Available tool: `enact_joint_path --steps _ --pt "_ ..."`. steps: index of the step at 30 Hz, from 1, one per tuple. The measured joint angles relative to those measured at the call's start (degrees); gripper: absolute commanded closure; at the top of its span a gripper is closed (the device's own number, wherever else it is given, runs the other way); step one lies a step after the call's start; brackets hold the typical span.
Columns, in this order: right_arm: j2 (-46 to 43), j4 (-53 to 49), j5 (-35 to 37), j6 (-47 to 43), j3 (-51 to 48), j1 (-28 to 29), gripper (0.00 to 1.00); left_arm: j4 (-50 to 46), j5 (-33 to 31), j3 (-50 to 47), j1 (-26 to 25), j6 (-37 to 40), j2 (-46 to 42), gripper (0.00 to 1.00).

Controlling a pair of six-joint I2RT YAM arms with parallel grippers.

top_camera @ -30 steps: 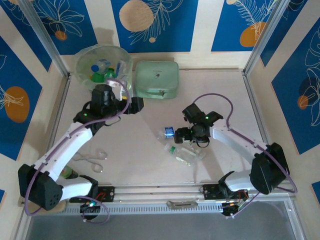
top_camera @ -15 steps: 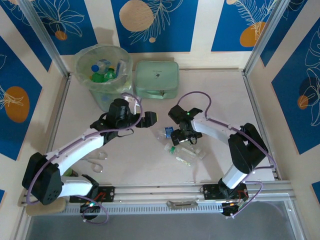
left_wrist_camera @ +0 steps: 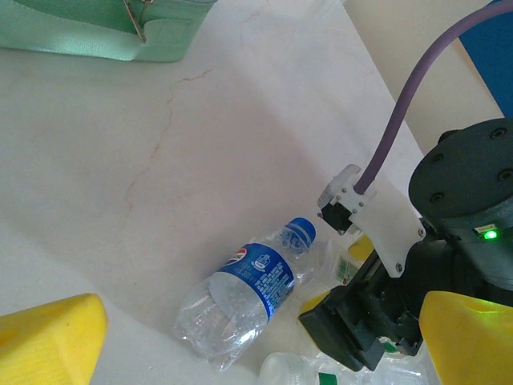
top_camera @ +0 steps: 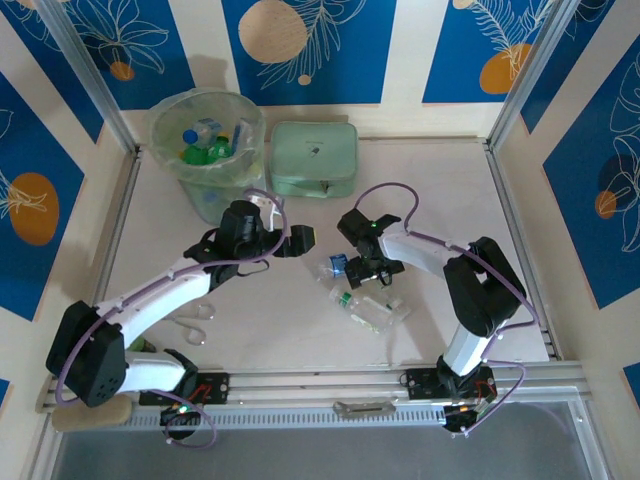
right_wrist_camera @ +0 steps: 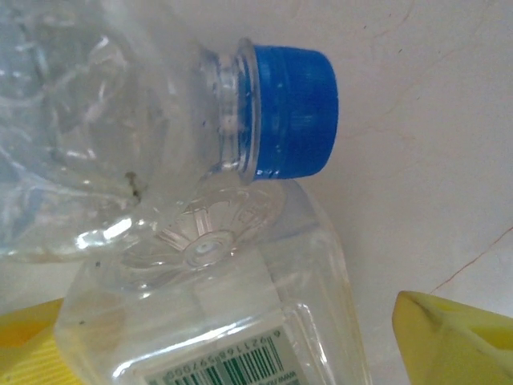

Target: Put the plastic bottles in the bin

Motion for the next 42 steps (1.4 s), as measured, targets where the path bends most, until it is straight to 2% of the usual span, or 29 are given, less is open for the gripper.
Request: enact_joint_path --steps 11,21,28,35,42 --pt "0.0 2.0 0.0 -0.6 -1.5 -0.7 0.21 0.0 -1.0 0.0 -0.8 0.0 1.1 0.0" --pt "0.0 2.3 0.0 -1.8 -1.5 -1.0 0.38 -0.1 -1.7 0.1 -1.4 -0.5 1.5 0.0" --pt "-0.4 2.3 0.0 -2.0 -1.5 -1.4 0.4 -0.8 -2.1 1.4 -1.5 -0.5 3.0 0.0" --pt "-9.2 2.3 -1.4 -1.7 -1.4 -5.0 0.42 -2.3 -2.1 2.5 -1.8 -0.4 5.1 0.0" --pt "-20.1 4.6 -7.1 3.7 1.8 -9.3 0.43 -1.1 -1.5 2.5 -3.5 -0.2 5.1 0.0"
